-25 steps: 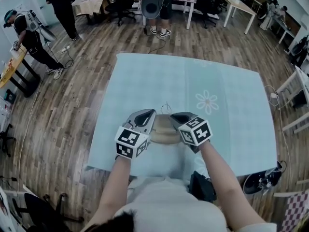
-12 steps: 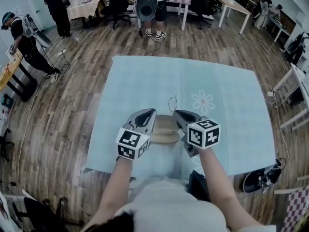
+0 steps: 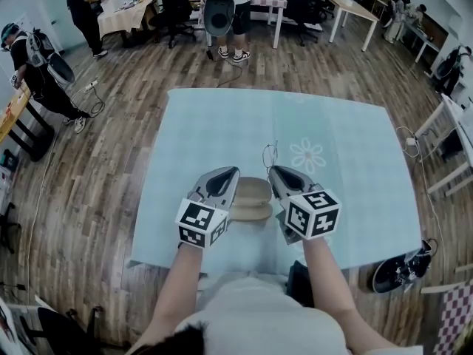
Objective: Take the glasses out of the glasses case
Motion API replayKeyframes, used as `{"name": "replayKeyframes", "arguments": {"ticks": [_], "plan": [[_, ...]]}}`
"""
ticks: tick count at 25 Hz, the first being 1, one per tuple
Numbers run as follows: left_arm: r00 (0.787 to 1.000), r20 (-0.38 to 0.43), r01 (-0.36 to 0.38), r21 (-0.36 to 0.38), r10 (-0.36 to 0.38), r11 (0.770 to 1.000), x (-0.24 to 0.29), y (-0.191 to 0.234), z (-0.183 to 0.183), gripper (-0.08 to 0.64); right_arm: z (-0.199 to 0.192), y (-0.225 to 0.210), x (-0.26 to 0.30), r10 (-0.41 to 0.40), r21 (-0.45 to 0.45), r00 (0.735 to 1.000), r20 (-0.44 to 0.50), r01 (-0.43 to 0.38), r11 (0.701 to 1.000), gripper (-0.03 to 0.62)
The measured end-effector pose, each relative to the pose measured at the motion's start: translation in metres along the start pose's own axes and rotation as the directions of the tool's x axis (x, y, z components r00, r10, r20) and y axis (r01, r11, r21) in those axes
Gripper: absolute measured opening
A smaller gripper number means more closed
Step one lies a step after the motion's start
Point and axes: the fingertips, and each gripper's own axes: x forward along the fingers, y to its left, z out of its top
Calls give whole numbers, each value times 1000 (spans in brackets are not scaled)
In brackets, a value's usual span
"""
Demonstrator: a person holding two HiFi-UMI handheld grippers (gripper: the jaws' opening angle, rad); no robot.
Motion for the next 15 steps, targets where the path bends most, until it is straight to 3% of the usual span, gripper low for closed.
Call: {"name": "replayKeyframes", "arguments": {"ticks": [7,15], "plan": [[998,70,-3,20,2,1000,0,-3,15,9,20,14,-13,-19,-186,987,158,49,981,29],[989,148,-10,60,1,998,-8,-7,32,9,37,30,-28,9,-267,950,312,78,960,29]]}}
